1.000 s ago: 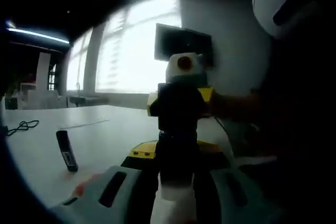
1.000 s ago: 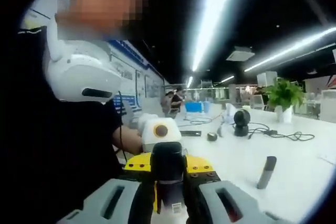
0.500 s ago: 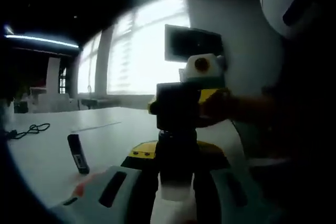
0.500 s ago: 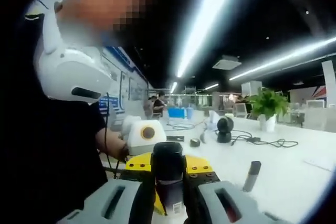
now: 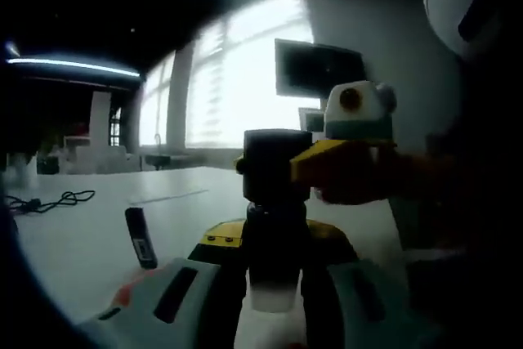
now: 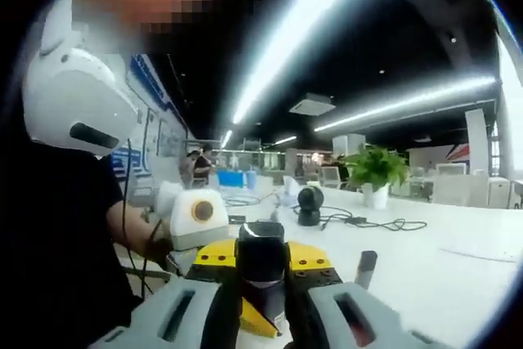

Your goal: Pick up cosmetic bottle twist off cap place on table pick up cap screw tight cap place on table

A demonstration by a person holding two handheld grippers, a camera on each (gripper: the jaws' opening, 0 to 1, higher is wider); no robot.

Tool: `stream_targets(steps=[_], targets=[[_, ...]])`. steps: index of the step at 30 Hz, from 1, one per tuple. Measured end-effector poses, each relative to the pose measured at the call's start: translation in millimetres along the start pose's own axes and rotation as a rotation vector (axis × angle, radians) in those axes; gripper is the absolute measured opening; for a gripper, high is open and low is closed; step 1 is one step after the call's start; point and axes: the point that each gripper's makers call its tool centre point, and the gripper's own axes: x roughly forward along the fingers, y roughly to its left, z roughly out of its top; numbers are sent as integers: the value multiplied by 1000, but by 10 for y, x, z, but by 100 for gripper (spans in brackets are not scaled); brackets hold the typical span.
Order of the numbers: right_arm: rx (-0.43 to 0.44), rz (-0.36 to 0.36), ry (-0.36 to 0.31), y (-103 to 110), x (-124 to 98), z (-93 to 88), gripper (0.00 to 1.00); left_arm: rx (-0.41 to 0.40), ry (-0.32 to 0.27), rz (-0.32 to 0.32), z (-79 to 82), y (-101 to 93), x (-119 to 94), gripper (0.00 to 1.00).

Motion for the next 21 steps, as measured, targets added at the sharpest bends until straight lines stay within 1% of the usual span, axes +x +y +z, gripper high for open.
stream_targets(steps=[3,4,6,10,15,18,19,20,21], targets=[[-27,-48,13,-17,16,-7,13,2,3,17,-12,29,4,15],[-25,-68,18,-28,19,-11,13,1,4,23,-14,36,6,15],[-28,-82,20,-33,16,-13,13,4,7,29,-20,43,14,15],[10,-134,6,-80,10,-9,13,-4,5,44,-14,61,23,15],[-10,-205,21,-92,15,-22,13,1,10,61,-31,89,27,15],[-18,-266,26,-122,0,-25,13,4,13,68,-35,101,34,15],[-18,-297,20,-130,-5,-19,13,5,11,71,-32,102,38,15],[-38,-328,26,-155,-21,-20,13,3,11,75,-30,106,43,15],[-41,-337,35,-141,-19,-28,13,4,13,78,-34,107,51,15]])
